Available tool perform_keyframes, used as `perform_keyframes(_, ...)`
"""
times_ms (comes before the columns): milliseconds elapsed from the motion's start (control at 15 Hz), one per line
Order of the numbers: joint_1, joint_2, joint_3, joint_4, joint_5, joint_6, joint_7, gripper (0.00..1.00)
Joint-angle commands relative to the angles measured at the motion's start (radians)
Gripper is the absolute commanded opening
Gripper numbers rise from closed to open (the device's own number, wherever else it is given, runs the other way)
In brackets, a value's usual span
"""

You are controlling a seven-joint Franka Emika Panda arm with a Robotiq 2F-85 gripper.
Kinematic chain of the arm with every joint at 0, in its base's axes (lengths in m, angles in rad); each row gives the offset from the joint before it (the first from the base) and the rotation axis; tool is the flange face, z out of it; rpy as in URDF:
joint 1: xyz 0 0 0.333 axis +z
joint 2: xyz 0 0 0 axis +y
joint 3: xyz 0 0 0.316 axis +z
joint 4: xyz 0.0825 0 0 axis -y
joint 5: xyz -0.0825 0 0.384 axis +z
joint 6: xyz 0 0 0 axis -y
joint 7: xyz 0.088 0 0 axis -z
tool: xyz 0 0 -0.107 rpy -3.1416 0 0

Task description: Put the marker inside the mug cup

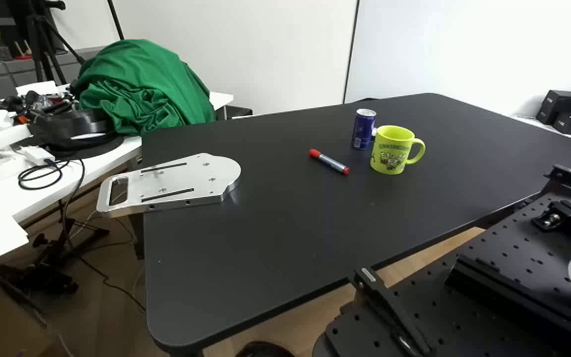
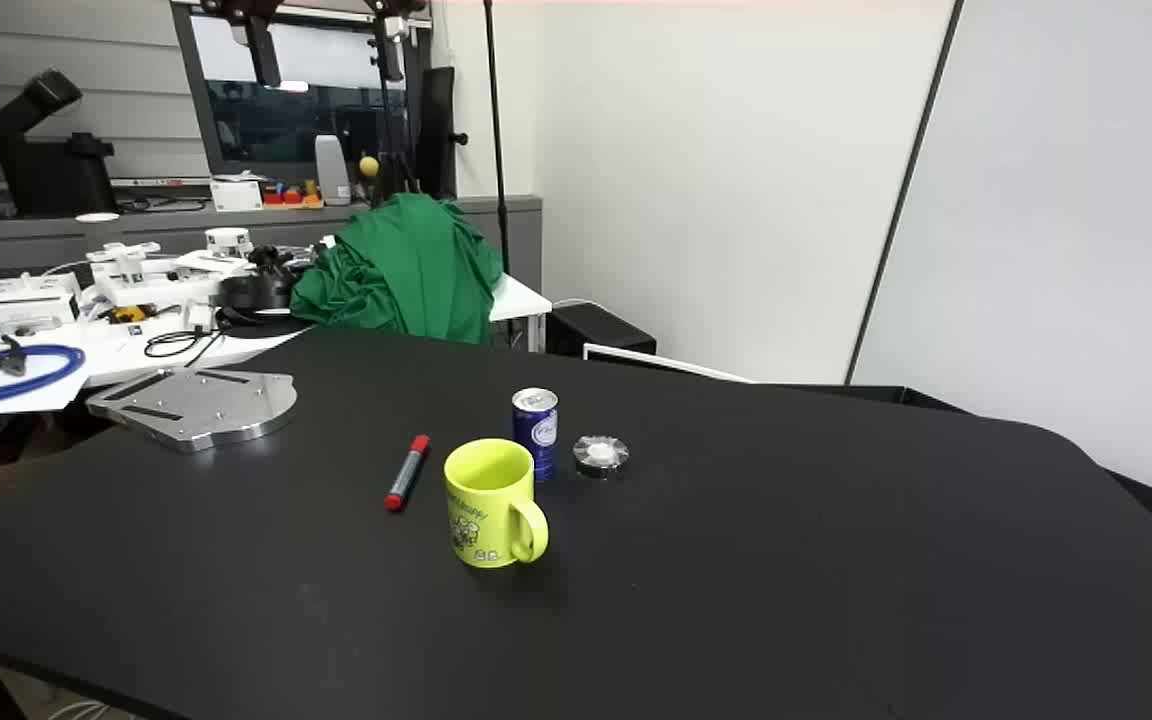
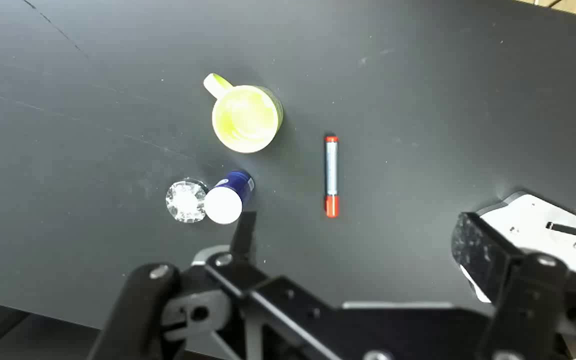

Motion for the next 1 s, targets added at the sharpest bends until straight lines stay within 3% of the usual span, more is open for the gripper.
perform_keyframes(0, 0.005, 0.001, -0.004, 0.002, -0.001, -0.002, 0.001, 1.0)
perform_keyframes(533, 0.005, 0.001, -0.004, 0.002, -0.001, -0.001, 0.001, 1.0)
perform_keyframes(933, 0.005, 0.175, -0.015, 0.057, 0.013, 0.213, -0.045, 1.0)
